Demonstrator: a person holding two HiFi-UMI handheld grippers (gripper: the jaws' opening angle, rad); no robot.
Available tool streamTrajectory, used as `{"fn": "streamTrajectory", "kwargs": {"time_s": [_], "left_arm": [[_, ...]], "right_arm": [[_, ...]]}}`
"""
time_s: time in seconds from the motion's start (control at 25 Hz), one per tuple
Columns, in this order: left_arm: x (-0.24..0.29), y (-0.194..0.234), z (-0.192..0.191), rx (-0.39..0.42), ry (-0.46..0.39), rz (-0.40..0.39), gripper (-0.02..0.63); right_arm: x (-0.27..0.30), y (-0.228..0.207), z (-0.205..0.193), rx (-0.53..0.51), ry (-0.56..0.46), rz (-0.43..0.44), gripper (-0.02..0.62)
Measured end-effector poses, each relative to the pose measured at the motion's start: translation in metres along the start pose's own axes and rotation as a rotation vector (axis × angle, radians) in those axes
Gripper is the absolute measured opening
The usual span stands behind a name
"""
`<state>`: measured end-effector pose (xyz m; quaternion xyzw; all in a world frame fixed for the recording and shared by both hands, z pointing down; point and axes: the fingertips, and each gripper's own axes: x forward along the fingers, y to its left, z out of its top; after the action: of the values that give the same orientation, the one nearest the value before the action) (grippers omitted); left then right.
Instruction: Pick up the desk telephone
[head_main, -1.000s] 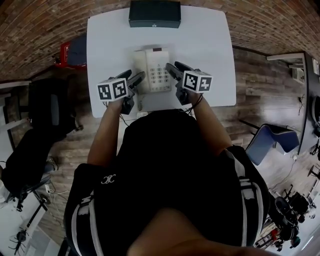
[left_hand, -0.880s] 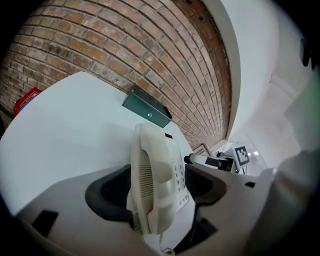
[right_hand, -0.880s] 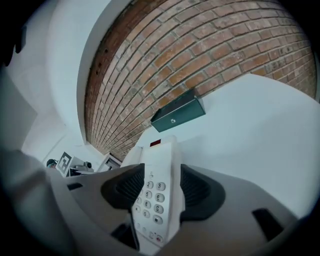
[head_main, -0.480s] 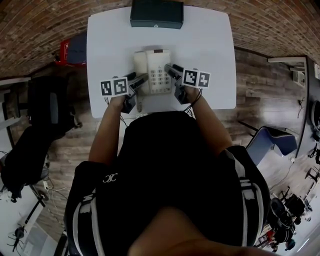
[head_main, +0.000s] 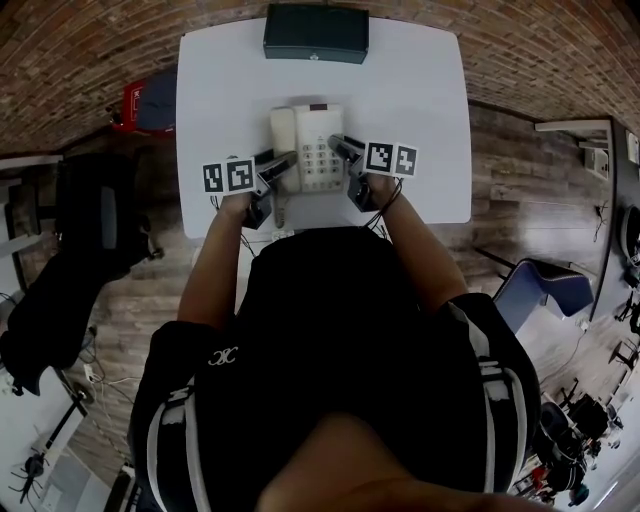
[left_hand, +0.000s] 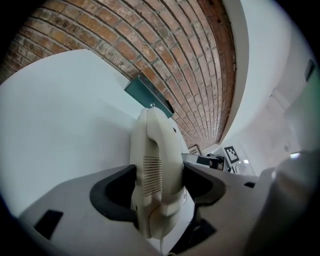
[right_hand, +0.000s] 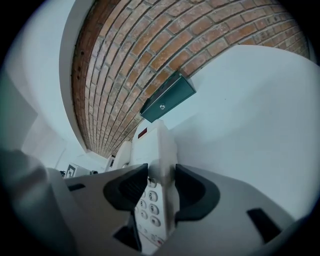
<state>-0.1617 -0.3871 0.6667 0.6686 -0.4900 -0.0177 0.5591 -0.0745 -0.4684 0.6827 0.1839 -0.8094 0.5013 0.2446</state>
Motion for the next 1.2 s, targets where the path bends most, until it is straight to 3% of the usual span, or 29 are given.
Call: {"fn": "streamTrajectory", "kwargs": {"time_s": [0.36,0.96,1.2], "left_arm": [[-0.01,-0.006,-0.007,0.005,0.031,0.008,0.296],[-0.053,-0.073,0.038,0.15,-0.079,-0.002,0.291],[-0.072,-0.108,0.059,0.216,-0.126,-0.03,0.29]], "right_arm": [[-0.008,0.013,-0.003,-0.043,-0.018,-0.032,0.15],[-0.059,0.075,0.041,-0.091,-0.158,0.007,0.147],[-0.088,0.112,0.07,-0.185,-0.204,-0.004,0.147]]}}
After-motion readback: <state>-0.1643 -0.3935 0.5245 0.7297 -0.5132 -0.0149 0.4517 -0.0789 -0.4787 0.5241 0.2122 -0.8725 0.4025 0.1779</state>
